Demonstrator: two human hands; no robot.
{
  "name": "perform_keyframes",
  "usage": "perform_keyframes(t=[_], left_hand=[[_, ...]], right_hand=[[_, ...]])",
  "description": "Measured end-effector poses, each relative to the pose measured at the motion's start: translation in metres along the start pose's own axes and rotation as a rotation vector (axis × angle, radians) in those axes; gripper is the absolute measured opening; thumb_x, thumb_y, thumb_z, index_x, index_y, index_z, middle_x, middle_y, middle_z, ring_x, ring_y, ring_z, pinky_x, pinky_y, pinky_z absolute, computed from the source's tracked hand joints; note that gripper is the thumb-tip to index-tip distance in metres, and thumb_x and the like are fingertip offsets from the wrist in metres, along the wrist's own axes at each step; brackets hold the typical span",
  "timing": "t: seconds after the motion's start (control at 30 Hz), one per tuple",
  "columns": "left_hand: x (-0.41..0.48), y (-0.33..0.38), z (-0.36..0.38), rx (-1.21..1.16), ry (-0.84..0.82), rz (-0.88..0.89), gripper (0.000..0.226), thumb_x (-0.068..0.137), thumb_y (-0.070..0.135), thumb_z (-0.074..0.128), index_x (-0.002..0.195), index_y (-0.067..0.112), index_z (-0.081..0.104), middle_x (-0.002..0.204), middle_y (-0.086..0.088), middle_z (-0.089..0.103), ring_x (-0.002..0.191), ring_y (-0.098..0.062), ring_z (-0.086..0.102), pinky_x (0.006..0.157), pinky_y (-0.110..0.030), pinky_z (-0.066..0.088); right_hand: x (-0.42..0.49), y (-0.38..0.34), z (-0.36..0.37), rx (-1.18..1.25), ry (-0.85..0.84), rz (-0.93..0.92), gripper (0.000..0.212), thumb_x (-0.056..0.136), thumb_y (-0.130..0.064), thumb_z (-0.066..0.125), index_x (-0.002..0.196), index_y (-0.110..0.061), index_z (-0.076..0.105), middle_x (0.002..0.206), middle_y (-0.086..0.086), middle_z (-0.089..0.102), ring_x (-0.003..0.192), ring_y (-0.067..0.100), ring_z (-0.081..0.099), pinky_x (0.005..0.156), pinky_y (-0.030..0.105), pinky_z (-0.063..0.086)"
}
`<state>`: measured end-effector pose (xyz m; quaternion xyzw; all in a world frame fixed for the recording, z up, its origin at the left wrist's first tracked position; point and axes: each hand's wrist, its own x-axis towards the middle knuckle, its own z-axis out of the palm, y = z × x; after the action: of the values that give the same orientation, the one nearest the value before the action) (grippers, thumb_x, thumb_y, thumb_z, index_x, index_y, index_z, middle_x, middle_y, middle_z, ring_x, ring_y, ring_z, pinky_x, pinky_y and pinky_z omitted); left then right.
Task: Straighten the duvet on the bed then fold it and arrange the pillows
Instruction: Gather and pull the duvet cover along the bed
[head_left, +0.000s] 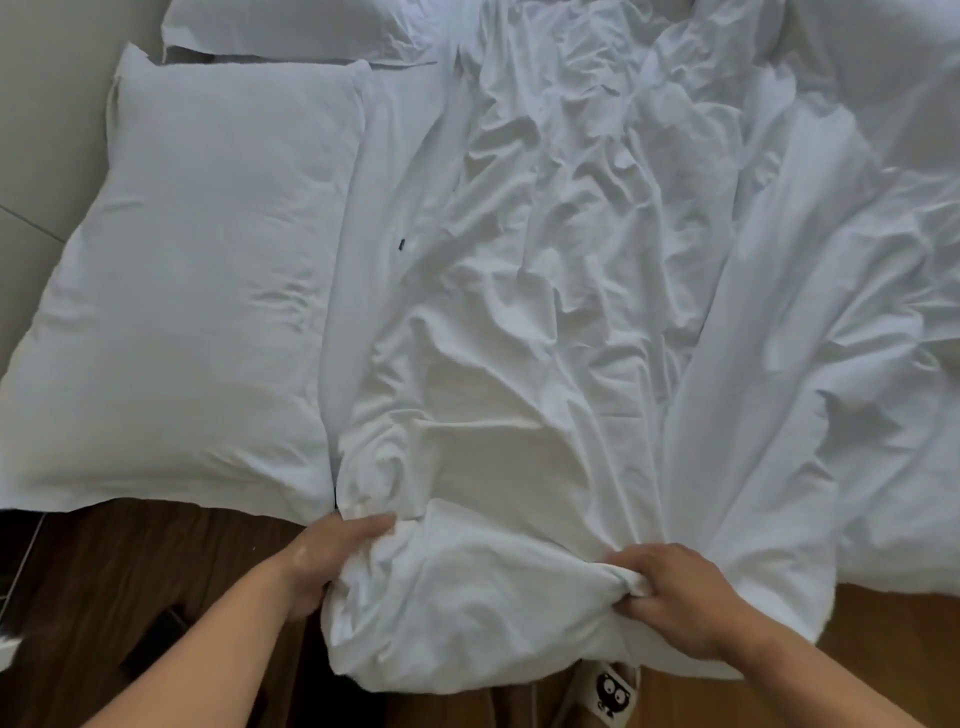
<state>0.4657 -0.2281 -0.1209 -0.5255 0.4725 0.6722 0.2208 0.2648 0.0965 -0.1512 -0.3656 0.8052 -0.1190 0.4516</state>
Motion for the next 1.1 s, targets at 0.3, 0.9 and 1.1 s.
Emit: perform_keyframes(t=[0.3, 0.9, 1.1], left_hand=[[0.023, -0.023, 0.015, 1.127, 0.534, -0.085, 0.088, 0.085, 0.056, 0.054, 0.154, 0.023, 0.011, 0.125, -0.007, 0.057, 0.110, -0.027, 0.058, 0.096, -0.043, 0.050], [0.053, 0.083, 0.313, 1.412, 0.124, 0.848, 0.049, 0.092, 0.046, 0.051, 0.138, 0.028, 0.047, 0.134, 0.001, 0.043, 0.123, -0.025, 0.048, 0.104, -0.040, 0.042], [0.063, 0.082, 0.460, 1.531, -0.098, 0.837, 0.085, 0.088, 0.060, 0.059, 0.155, 0.032, 0.014, 0.147, 0.003, 0.028, 0.134, -0.022, 0.034, 0.114, -0.037, 0.033]], right_hand=[[-0.007, 0.001, 0.018, -0.098, 0.034, -0.018, 0.051, 0.085, -0.049, 0.063, 0.133, -0.060, 0.047, 0.133, -0.034, 0.048, 0.127, -0.006, 0.046, 0.102, 0.021, 0.043], [-0.091, 0.231, -0.135, -0.137, 0.241, 0.687, 0.100, 0.081, -0.041, 0.069, 0.159, -0.027, 0.009, 0.166, -0.002, 0.016, 0.152, 0.020, 0.016, 0.121, 0.043, 0.027], [-0.121, 0.327, -0.144, -0.406, 0.093, 0.490, 0.093, 0.085, -0.045, 0.069, 0.159, -0.032, 0.014, 0.166, -0.006, 0.015, 0.154, 0.022, 0.013, 0.123, 0.049, 0.012]])
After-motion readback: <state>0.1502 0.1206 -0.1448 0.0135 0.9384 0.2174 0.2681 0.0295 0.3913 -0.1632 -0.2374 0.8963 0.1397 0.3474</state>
